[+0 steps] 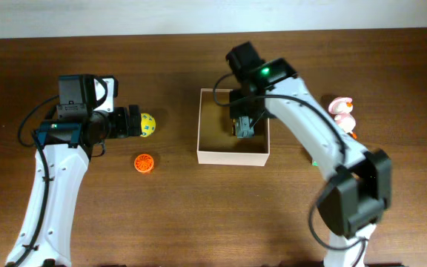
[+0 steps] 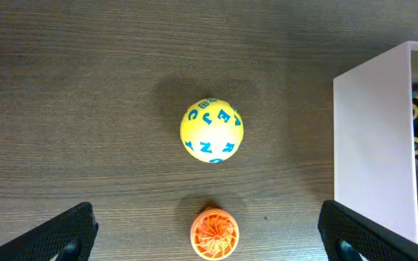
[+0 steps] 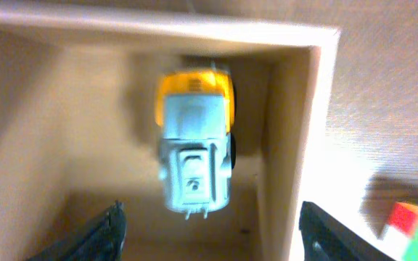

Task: Pack container
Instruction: 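Carry the truck with the right gripper and release it in the box, then grasp the white duck toy with the right gripper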

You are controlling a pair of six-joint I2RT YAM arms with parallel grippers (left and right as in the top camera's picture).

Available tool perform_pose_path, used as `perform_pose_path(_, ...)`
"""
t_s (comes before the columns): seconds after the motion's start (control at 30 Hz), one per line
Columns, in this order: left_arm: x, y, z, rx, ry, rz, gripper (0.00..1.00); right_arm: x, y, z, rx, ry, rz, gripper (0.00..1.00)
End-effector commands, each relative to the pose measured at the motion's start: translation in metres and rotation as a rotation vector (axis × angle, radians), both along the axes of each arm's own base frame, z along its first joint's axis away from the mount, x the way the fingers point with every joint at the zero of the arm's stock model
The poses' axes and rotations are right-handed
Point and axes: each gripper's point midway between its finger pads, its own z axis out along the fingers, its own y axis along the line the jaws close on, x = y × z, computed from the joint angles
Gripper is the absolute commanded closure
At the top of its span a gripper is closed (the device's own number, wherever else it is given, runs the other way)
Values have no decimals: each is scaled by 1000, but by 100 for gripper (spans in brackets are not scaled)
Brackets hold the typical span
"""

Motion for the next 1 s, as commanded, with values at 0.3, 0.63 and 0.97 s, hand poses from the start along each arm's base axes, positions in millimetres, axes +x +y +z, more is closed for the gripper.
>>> perform_pose_path(0.3, 3, 0, 5, -12, -10, 3, 1, -1, -155, 169, -152, -374, -198, 7)
perform_pose_path(0.63, 3, 0, 5, -12, -10, 3, 1, 21, -250, 37, -173, -45, -339, 2)
perform_pose_path(0.97, 3, 0, 5, -12, -10, 3, 1, 27, -266, -61, -56, 177, -284, 13)
